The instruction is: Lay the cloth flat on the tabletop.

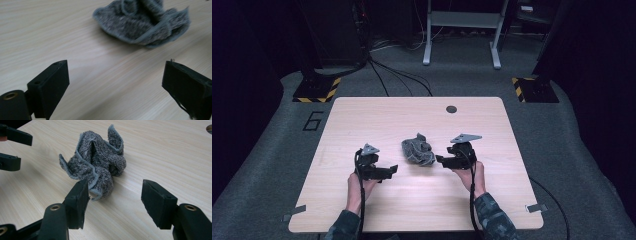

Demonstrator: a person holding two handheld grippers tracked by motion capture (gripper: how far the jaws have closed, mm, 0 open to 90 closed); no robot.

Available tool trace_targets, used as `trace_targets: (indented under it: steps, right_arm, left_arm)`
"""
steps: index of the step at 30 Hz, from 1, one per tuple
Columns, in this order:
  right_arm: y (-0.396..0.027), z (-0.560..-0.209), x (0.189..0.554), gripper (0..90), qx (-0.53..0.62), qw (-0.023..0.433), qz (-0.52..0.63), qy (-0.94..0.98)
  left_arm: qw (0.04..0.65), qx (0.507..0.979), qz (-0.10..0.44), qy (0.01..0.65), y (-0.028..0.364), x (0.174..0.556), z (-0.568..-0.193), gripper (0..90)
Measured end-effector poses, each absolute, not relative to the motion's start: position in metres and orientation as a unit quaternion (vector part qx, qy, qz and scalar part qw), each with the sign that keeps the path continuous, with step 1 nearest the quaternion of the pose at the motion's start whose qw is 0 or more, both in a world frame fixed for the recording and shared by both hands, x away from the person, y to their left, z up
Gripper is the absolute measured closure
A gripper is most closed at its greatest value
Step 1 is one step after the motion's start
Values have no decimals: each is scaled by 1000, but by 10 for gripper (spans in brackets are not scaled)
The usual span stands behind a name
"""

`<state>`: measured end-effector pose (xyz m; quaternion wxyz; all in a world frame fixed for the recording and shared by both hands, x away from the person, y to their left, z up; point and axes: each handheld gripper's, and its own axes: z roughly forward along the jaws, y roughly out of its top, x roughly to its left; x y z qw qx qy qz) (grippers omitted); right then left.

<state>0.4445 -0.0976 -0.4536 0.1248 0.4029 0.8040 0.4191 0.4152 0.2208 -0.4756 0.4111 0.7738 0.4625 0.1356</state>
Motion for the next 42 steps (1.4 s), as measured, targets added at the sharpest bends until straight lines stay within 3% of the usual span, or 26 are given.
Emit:
trace_targets:
  steps: [9, 16, 18, 27, 35, 42]
  right_arm:
    - [-86, -464, 439, 449, 404, 115, 406, 812]
    - [-72, -476, 439, 465, 394, 140, 369, 830]
    - [-68, -479, 442, 480, 389, 144, 358, 836]
    - [-66, -488, 449, 815, 400, 137, 362, 831]
    - [-102, -481, 454, 852, 440, 143, 368, 806]
    - [-141, -480, 459, 723, 468, 152, 353, 796]
  left_arm:
    - [406, 802, 147, 413, 183, 423, -473, 246]
    - [399, 818, 161, 381, 164, 431, -471, 337]
    - [394, 823, 154, 379, 161, 434, -474, 398]
    - [388, 828, 151, 375, 159, 442, -485, 842]
    - [417, 813, 148, 379, 173, 435, -475, 871]
    - [424, 808, 144, 383, 184, 427, -475, 869]
